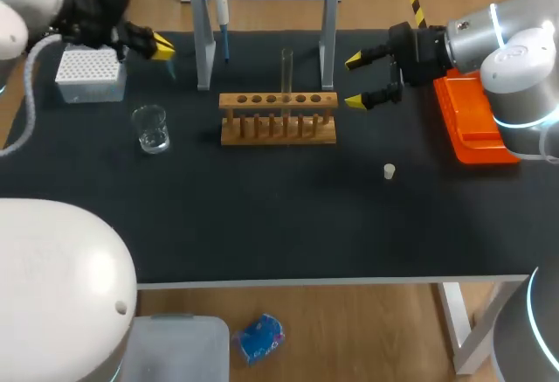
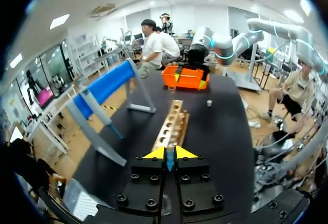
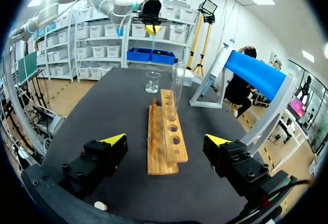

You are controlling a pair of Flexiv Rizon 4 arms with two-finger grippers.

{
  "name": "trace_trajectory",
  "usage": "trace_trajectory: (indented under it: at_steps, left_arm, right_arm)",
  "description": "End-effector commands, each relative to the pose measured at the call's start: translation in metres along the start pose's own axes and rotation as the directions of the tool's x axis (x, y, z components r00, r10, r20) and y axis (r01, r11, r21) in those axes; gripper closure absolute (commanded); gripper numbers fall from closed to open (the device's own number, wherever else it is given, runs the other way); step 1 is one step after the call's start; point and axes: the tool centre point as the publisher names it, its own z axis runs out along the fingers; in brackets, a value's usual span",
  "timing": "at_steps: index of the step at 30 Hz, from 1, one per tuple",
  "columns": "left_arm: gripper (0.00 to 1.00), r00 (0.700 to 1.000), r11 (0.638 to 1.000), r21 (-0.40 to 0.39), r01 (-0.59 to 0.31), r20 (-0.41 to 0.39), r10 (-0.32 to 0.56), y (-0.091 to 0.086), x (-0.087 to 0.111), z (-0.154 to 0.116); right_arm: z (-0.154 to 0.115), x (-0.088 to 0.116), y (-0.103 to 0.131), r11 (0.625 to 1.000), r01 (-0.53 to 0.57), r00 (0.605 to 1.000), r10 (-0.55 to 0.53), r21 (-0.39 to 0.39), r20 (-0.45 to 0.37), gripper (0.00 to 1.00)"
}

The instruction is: Invert the test tube, pick up the pipette, mount the tip to pipette, aspirate from beaker and dispense into the tube, eject the tip, return the pipette, and cap with the stopper.

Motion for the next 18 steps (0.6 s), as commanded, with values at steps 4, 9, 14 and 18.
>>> trace_trajectory:
  at_steps: [4,9,14,18]
  left_arm:
    - [1.0,0.999,0.995,-0.091,0.04,-0.005,-0.041,-0.038,0.035,0.026]
    - [1.0,0.997,0.995,-0.075,0.063,-0.028,-0.065,-0.055,0.057,0.051]
    - [1.0,0.996,0.996,-0.082,0.038,-0.078,-0.045,-0.063,0.072,0.074]
    - [1.0,0.992,0.995,-0.094,0.019,-0.123,-0.031,-0.063,0.077,0.088]
  right_arm:
    - [-0.001,0.0,0.0,1.0,0.001,1.0,-0.001,-0.001,0.0,0.0]
    - [-0.001,0.0,0.0,1.0,0.001,1.0,-0.001,-0.001,0.0,0.0]
    - [-0.001,0.0,0.0,1.0,0.001,1.0,-0.001,-0.001,0.0,0.0]
    - [-0.001,0.0,0.0,1.0,0.001,1.0,-0.001,-0.001,0.0,0.0]
